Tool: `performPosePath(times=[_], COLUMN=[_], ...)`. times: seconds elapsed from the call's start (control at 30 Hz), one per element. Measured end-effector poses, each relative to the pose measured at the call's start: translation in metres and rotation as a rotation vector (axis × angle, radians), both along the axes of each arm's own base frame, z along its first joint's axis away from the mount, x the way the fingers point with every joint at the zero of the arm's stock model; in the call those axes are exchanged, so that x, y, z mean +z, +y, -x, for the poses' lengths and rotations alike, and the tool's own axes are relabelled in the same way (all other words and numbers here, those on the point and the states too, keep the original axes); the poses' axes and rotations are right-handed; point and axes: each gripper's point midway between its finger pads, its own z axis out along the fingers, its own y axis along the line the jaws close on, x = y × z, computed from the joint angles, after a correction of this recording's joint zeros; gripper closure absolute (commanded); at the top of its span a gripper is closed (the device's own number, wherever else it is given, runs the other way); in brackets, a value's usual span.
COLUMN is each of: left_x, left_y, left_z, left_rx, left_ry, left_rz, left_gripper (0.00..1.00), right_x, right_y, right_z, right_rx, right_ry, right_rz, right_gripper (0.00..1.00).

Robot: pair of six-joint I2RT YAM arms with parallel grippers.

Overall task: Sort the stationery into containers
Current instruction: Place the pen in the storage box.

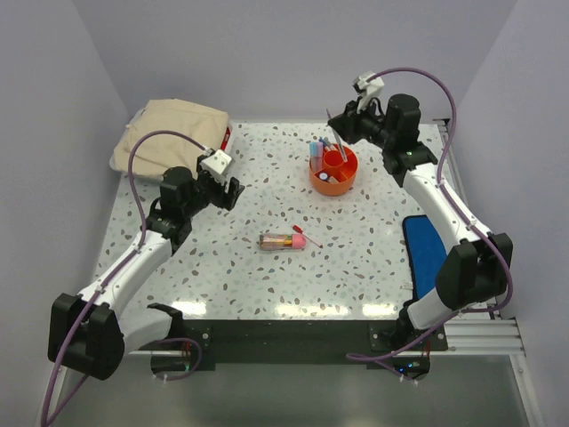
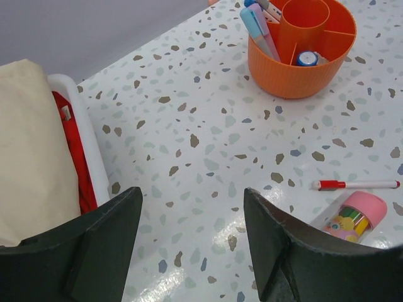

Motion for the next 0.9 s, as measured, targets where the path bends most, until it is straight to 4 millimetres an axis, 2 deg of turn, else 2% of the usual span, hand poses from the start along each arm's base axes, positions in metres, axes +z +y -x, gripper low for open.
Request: performPosePath(times=[0.03, 0.07, 0.37, 0.43, 0.53, 0.7, 0.8, 0.9], left_x=[0.000, 0.001, 0.019, 0.020, 0.018, 0.001, -0.010, -0.016], left_y=[-0.002, -0.005, -0.024, -0.025, -0.025, -0.021, -0.019, -0.018], left_z=[-0.003, -0.006, -0.041, -0.046, -0.054, -0.066, -0.073, -0.081], left_rx=[-0.008, -0.018, -0.069, -0.069, -0.058, -0.023, -0.005, 0.008], left_ry=[0.003, 0.005, -0.006, -0.006, 0.004, 0.046, 0.077, 0.093], left_rz=[0.001, 0.003, 0.010, 0.010, -0.001, -0.042, -0.062, -0.079], left_gripper=[0.15, 0.00, 0.00, 0.00, 0.00, 0.00, 0.00, 0.00], right_x=[0.003, 0.003, -0.063, -0.070, -0.075, -0.078, -0.092, -0.115], right_y=[-0.009, -0.014, -0.020, -0.026, -0.040, -0.068, -0.076, -0.076], right_z=[-0.005, -0.010, -0.047, -0.052, -0.063, -0.081, -0.092, -0.102], right_rx=[-0.028, -0.051, -0.137, -0.154, -0.190, -0.256, -0.277, -0.289], right_ry=[-0.029, -0.048, -0.048, -0.047, -0.057, -0.086, -0.079, -0.045], right_rz=[-0.017, -0.028, -0.021, -0.019, -0.020, -0.025, -0.022, -0.015], right_gripper=[1.00, 1.00, 1.00, 1.00, 1.00, 1.00, 1.00, 1.00])
